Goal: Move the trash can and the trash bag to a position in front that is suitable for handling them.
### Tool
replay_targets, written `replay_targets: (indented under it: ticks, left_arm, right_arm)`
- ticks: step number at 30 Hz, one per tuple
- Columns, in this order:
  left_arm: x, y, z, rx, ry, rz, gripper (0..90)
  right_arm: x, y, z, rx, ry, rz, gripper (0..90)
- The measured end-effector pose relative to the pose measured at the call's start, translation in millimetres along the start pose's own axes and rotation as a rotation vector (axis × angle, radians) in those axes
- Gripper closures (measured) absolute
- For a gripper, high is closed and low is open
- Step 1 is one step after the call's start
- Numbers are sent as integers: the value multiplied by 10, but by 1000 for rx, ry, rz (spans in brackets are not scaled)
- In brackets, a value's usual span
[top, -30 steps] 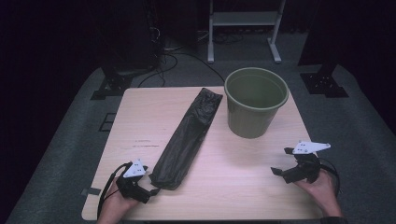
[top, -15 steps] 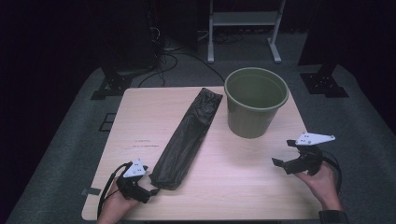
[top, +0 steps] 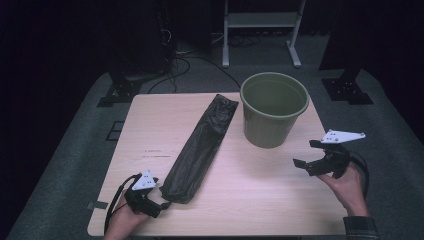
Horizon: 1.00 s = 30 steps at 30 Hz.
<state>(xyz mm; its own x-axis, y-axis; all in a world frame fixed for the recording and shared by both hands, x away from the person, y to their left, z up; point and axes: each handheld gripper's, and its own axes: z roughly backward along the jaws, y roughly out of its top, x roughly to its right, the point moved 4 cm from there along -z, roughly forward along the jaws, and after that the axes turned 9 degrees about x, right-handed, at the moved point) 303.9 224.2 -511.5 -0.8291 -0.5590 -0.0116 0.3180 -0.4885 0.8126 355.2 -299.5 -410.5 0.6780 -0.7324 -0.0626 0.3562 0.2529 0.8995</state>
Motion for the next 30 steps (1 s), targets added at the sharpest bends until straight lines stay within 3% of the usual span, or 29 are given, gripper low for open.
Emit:
replay_targets:
  ticks: [14, 30]
  left_arm:
    - [2, 0, -1, 1, 1, 3, 0]
    - [1, 0, 1, -1, 0, 0, 0]
  right_arm:
    - [86, 389, 77, 36, -15, -21, 0]
    - [239, 811, 31, 29, -55, -32, 0]
